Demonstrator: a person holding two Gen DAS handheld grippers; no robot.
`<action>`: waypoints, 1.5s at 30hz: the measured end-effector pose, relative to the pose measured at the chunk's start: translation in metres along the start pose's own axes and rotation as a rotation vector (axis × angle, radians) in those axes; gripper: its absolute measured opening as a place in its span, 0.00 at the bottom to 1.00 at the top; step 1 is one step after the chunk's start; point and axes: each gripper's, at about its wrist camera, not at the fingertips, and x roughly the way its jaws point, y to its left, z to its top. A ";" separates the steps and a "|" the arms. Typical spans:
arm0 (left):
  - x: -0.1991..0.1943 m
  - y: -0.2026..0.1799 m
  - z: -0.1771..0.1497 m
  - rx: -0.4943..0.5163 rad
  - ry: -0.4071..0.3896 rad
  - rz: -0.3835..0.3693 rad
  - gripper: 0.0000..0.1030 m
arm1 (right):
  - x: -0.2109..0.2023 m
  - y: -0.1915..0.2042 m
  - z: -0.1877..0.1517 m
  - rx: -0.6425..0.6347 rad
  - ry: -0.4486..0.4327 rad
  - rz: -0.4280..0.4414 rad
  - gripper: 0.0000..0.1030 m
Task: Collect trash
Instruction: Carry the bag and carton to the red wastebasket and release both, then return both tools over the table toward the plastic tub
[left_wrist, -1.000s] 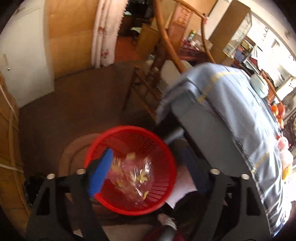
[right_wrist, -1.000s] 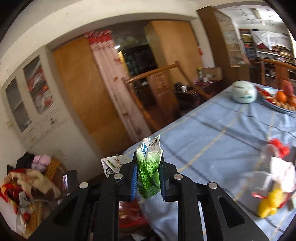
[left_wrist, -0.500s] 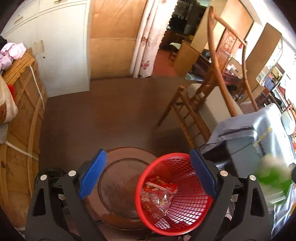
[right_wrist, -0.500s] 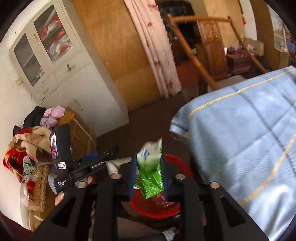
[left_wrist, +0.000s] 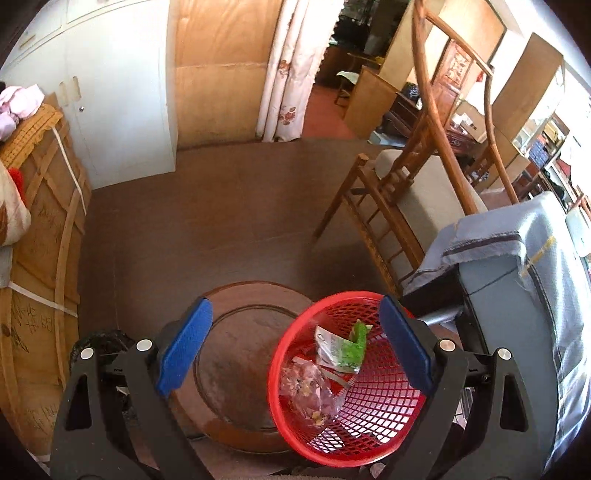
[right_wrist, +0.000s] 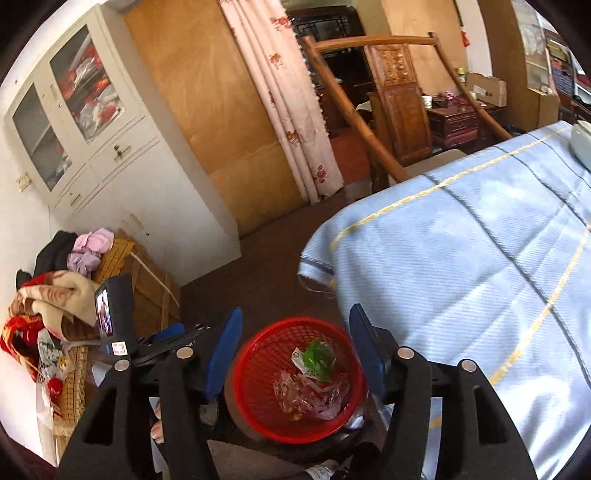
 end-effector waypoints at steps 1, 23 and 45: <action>-0.002 -0.003 -0.001 0.007 -0.003 -0.004 0.86 | -0.006 -0.002 -0.001 0.005 -0.014 -0.004 0.61; -0.122 -0.135 -0.045 0.363 -0.196 -0.128 0.93 | -0.196 -0.078 -0.072 0.145 -0.393 -0.146 0.94; -0.124 -0.434 -0.159 0.969 -0.065 -0.487 0.93 | -0.344 -0.284 -0.193 0.590 -0.564 -0.587 0.95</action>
